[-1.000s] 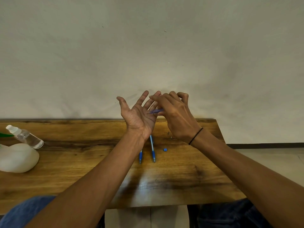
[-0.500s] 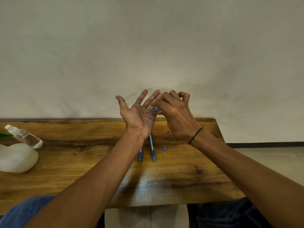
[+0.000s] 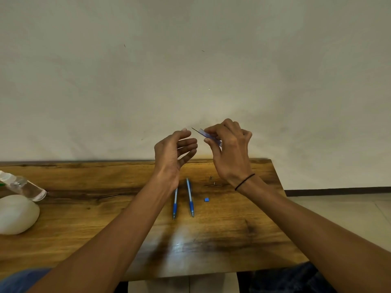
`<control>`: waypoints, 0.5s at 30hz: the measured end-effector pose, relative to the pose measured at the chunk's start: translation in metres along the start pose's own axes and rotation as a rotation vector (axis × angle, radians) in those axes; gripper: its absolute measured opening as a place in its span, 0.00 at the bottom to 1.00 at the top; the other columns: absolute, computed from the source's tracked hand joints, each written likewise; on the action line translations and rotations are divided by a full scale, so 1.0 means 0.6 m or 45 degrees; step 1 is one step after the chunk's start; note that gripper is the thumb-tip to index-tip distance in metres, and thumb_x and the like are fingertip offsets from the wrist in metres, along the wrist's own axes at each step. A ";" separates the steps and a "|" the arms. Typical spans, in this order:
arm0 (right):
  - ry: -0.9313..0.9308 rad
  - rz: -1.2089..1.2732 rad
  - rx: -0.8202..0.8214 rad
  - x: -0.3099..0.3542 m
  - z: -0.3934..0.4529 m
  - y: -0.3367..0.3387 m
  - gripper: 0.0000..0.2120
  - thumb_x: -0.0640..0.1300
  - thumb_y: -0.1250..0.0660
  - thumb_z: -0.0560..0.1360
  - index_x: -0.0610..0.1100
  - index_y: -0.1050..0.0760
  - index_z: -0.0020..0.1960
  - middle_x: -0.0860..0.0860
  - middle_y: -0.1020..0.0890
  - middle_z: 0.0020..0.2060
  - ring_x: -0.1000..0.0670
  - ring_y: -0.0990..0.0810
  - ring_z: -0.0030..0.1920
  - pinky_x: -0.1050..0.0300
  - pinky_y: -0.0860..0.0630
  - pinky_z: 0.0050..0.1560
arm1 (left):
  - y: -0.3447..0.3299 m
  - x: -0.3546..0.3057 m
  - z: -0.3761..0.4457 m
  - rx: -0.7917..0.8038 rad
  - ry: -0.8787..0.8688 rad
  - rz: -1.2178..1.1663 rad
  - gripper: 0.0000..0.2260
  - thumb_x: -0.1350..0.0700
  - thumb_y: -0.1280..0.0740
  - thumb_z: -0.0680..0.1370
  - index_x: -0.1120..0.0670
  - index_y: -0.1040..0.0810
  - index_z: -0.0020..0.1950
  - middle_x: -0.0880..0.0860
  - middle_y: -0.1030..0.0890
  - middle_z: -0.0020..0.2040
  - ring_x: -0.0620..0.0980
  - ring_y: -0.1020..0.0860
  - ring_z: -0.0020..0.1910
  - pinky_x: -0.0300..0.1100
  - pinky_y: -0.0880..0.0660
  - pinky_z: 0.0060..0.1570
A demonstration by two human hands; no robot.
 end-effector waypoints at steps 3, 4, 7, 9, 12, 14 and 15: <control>-0.052 0.055 -0.056 -0.004 -0.003 0.001 0.09 0.40 0.27 0.77 0.42 0.18 0.57 0.46 0.19 0.52 0.44 0.21 0.53 0.46 0.32 0.55 | -0.006 -0.001 -0.002 0.066 -0.028 -0.015 0.09 0.57 0.28 0.78 0.60 0.14 0.54 0.61 0.12 0.49 0.58 0.12 0.51 0.46 0.16 0.47; -0.075 0.076 -0.068 -0.006 -0.004 0.000 0.08 0.40 0.27 0.78 0.42 0.19 0.57 0.46 0.19 0.51 0.45 0.20 0.52 0.48 0.33 0.55 | -0.008 -0.002 -0.003 0.082 -0.040 -0.018 0.09 0.58 0.28 0.78 0.61 0.15 0.55 0.62 0.12 0.49 0.58 0.12 0.51 0.46 0.16 0.47; -0.119 0.129 -0.081 -0.008 -0.006 -0.003 0.08 0.40 0.27 0.78 0.43 0.20 0.56 0.47 0.19 0.51 0.46 0.20 0.51 0.50 0.33 0.55 | -0.013 -0.007 -0.006 0.118 -0.082 -0.016 0.08 0.61 0.28 0.78 0.62 0.15 0.56 0.62 0.12 0.49 0.58 0.12 0.51 0.45 0.15 0.46; -0.123 0.141 -0.087 -0.008 -0.006 -0.005 0.08 0.41 0.27 0.77 0.43 0.20 0.56 0.48 0.19 0.51 0.46 0.20 0.51 0.50 0.33 0.54 | -0.016 -0.010 -0.006 0.136 -0.110 0.005 0.08 0.64 0.29 0.79 0.61 0.15 0.56 0.63 0.12 0.49 0.58 0.12 0.50 0.45 0.15 0.45; -0.125 0.174 -0.087 -0.009 -0.005 -0.006 0.08 0.41 0.27 0.77 0.44 0.20 0.56 0.49 0.20 0.51 0.47 0.19 0.50 0.50 0.33 0.54 | -0.016 -0.018 -0.006 0.145 -0.137 0.024 0.08 0.65 0.29 0.79 0.61 0.15 0.57 0.63 0.12 0.49 0.59 0.12 0.50 0.45 0.16 0.45; -0.127 0.200 -0.072 -0.008 -0.006 -0.007 0.08 0.41 0.27 0.78 0.44 0.20 0.56 0.49 0.20 0.51 0.47 0.19 0.50 0.48 0.31 0.55 | -0.017 -0.022 -0.006 0.155 -0.147 0.034 0.08 0.64 0.28 0.79 0.61 0.15 0.57 0.62 0.12 0.50 0.59 0.12 0.51 0.45 0.15 0.45; -0.127 0.210 -0.065 -0.007 -0.006 -0.007 0.08 0.41 0.27 0.78 0.45 0.20 0.56 0.50 0.20 0.51 0.47 0.19 0.51 0.47 0.30 0.55 | -0.018 -0.022 -0.006 0.162 -0.143 0.037 0.08 0.64 0.28 0.79 0.61 0.15 0.57 0.62 0.12 0.50 0.59 0.12 0.51 0.45 0.15 0.45</control>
Point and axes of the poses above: each hand's wrist, its own z-axis towards the middle knuckle, its own y-axis out of the back of the hand, x = y × z, the point moved 6 cm from there along z, towards the middle knuckle
